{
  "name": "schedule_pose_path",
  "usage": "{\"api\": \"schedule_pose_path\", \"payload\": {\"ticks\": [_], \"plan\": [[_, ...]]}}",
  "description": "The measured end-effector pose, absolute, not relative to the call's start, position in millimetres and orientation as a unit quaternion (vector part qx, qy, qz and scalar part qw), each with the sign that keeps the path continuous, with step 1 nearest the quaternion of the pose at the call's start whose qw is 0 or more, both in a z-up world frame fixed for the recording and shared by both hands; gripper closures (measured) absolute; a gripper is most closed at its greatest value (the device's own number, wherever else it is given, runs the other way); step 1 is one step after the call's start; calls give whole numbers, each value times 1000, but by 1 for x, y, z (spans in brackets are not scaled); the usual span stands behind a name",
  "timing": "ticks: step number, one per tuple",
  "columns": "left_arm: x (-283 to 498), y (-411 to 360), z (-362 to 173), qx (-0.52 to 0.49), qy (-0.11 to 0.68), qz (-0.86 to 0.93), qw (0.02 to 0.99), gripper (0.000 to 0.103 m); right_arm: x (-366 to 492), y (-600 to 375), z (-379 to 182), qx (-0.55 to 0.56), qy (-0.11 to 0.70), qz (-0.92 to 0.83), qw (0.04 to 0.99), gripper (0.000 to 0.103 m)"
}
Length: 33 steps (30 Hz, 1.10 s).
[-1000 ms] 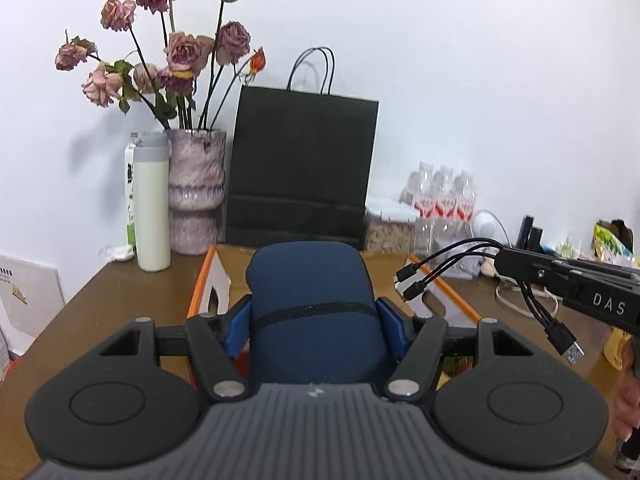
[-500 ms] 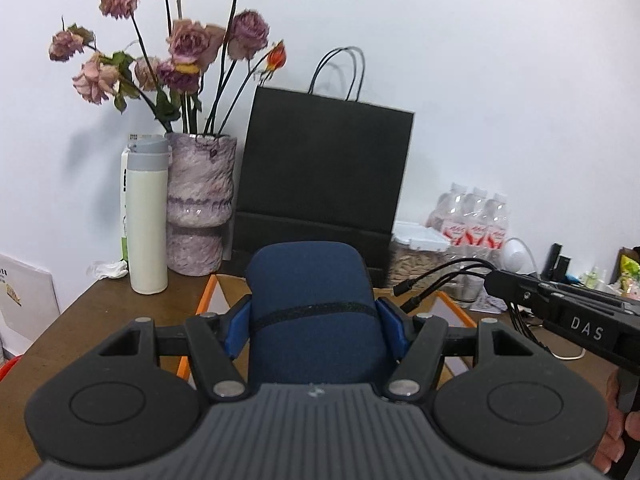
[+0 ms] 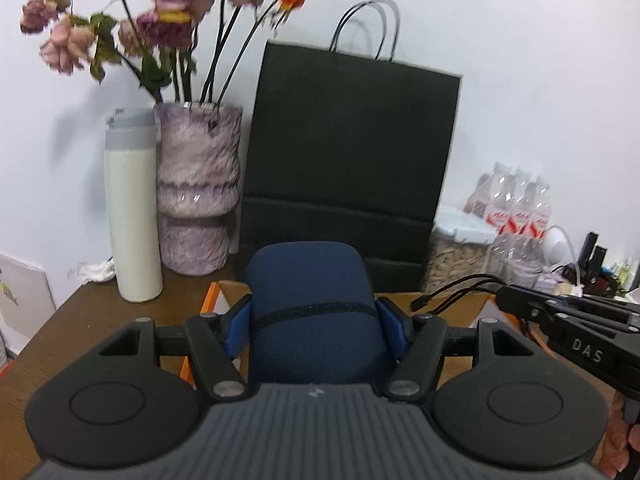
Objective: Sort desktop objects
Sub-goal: 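Carry the navy case and cable into the cardboard box and release them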
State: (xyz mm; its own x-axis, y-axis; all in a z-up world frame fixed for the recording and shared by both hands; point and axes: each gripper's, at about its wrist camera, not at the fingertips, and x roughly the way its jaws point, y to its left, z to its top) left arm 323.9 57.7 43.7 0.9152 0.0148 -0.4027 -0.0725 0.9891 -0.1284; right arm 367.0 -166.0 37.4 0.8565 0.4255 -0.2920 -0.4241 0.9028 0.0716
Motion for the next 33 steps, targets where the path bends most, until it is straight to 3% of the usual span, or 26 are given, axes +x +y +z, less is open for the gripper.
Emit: {"api": "schedule_pose_path", "payload": {"ticks": [33], "plan": [[350,66,13,-70,270,27,960,37,382,-155,8,-28,203,220,954,99]]}}
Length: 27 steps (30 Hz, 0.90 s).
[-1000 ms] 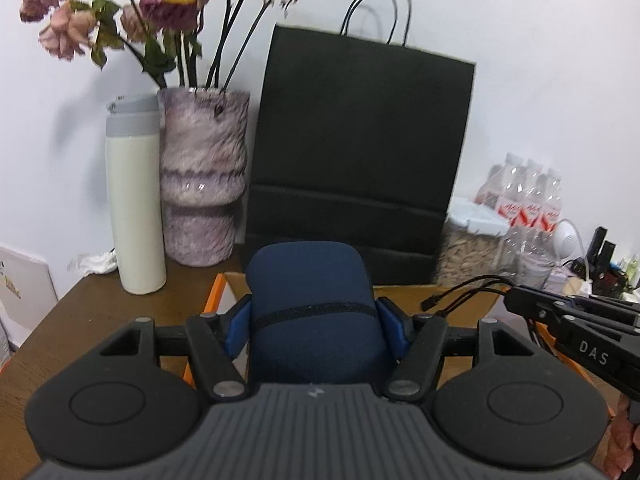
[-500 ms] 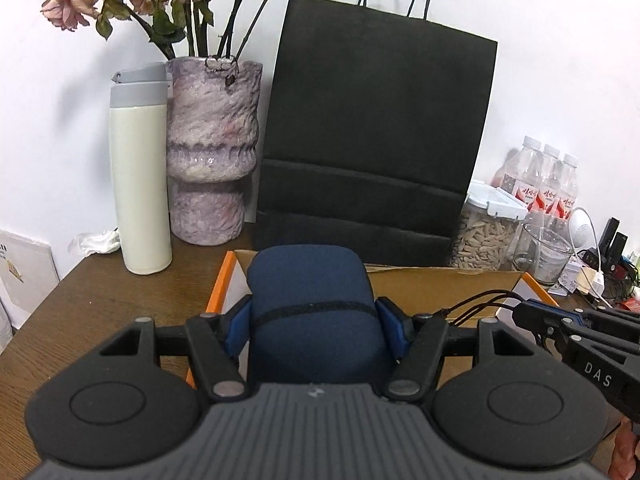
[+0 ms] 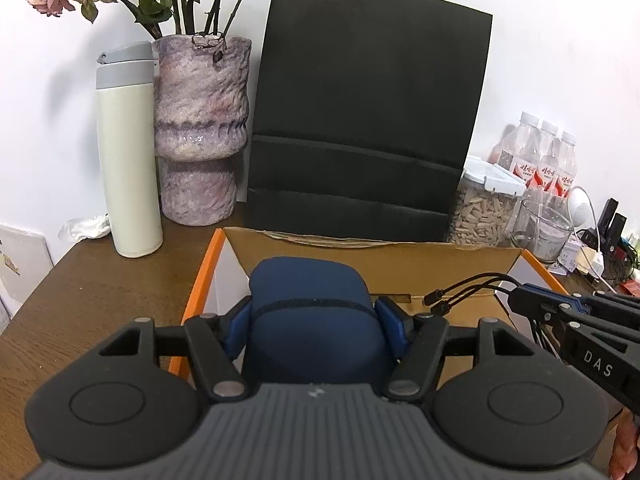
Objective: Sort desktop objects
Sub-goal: 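Carry the navy case and cable into the cardboard box and release them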
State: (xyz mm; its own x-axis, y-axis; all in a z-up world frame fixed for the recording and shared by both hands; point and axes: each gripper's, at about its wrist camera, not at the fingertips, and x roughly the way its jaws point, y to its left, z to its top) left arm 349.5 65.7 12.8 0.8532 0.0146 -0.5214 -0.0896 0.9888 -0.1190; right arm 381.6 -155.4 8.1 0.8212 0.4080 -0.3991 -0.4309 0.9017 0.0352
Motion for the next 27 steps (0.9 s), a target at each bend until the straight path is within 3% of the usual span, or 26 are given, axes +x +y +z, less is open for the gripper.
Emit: {"api": "schedule_pose_path", "payload": {"ticks": [7,12,14,16,19,22,27], "plan": [[347,61,16,-55,269,29,961,31,382,-156,7,-27,206,219,953,94],[344,56,19,-44,264,31,963,17,382,-157,7,-26,209,217,953,94],[343,55,20,-42,263,34,963,10,383,-156,7,-27,213,219,952,79],[343,55,21,-41,261,36,964,1,382,-155,7,-30,216,220,951,40],[342,54,23,-39,259,38,964,0,379,-151,8,-44,211,218,952,13],[344,53,20,-38,265,40,963,0,376,-147,9,-56,214,218,951,5],[345,52,17,-32,271,51,961,0,374,-144,10,-65,221,216,949,2]]}}
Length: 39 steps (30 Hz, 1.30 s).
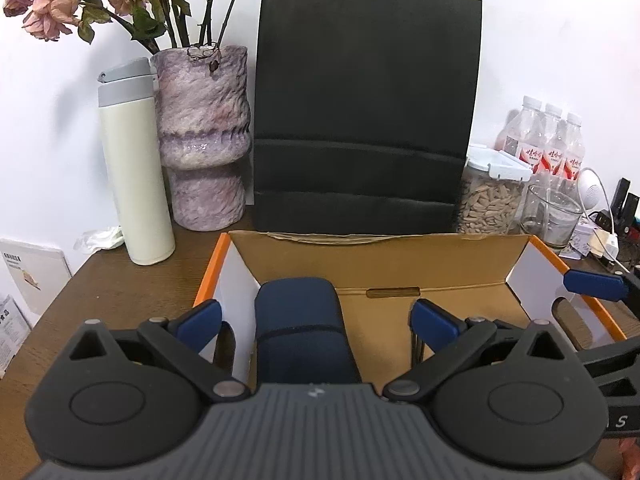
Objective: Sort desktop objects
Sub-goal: 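Carry the navy case and cable into the cardboard box and release them, then move both tools back to the table toward the braided cable and white cap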
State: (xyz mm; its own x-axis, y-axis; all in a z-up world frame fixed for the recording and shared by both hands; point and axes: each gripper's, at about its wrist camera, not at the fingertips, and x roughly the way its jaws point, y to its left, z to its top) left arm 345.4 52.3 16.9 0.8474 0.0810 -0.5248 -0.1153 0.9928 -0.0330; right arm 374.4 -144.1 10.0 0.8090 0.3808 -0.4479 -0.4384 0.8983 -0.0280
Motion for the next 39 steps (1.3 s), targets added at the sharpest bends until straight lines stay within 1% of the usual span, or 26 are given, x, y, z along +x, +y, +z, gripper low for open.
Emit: {"api": "schedule_pose_path", "payload": {"ticks": [2,10,17,29,39], "plan": [[344,53,18,-33,268,52,961,0,375,-144,10,-65,227,215,948,0],[322,50,31,-37,243,50,968,0,362,-151,24,-48,222,213,950,0],[289,48,41,-32,224,49,973,0,333,-161,35,-48,207,210,954,0],[211,49,48,-29,212,38,976,0,265,-187,38,-52,203,207,956,0],[142,54,32,-29,226,35,973,0,201,-200,21,-61,224,220,947,0]]}}
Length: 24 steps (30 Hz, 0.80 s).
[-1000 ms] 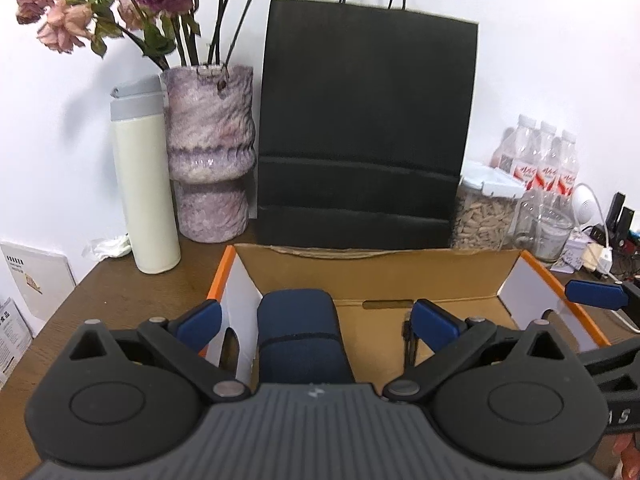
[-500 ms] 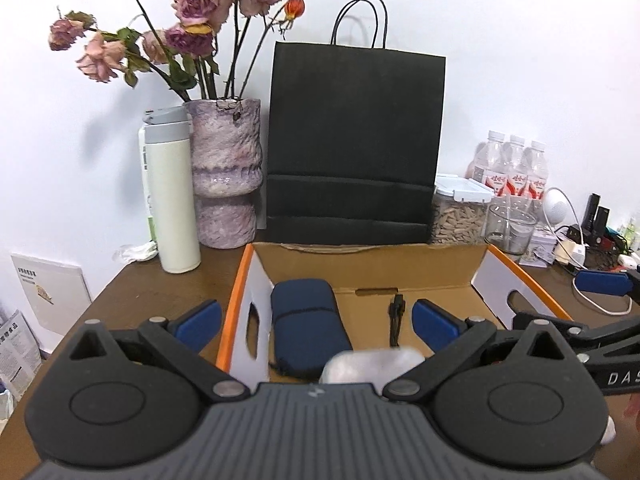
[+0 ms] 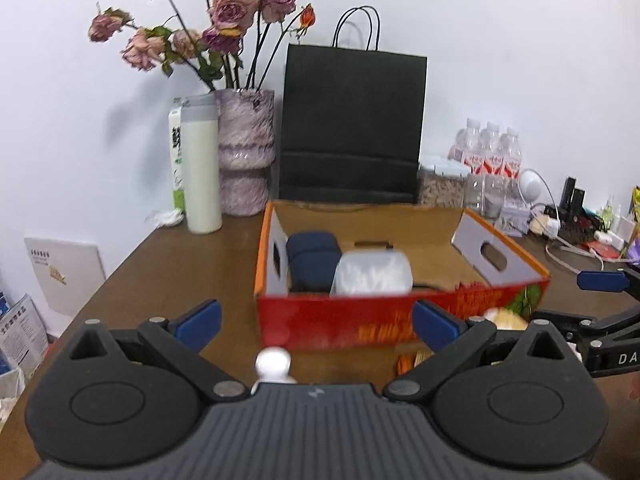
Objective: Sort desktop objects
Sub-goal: 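Move both tools back to the table toward the braided cable and white cap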
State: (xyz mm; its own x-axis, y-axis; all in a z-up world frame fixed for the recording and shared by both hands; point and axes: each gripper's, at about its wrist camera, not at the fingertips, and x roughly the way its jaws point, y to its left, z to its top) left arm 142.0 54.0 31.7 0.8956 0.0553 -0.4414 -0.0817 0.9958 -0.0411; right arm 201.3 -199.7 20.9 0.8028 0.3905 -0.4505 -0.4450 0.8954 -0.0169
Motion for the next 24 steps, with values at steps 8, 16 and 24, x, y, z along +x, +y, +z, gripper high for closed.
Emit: {"api": "schedule_pose_path", "payload": {"ticks": [8,16,24], "plan": [[102,63,11,-32,255,35,966,0,153,-220,-6,-57,249,197,946,0],[81,52,-12,-28,284,18,958,0,128,-242,-29,-58,284,169,942,0],[87,29,-23,-17,305,2,952,0,133,-244,-40,-66,310,142,938,0]]}}
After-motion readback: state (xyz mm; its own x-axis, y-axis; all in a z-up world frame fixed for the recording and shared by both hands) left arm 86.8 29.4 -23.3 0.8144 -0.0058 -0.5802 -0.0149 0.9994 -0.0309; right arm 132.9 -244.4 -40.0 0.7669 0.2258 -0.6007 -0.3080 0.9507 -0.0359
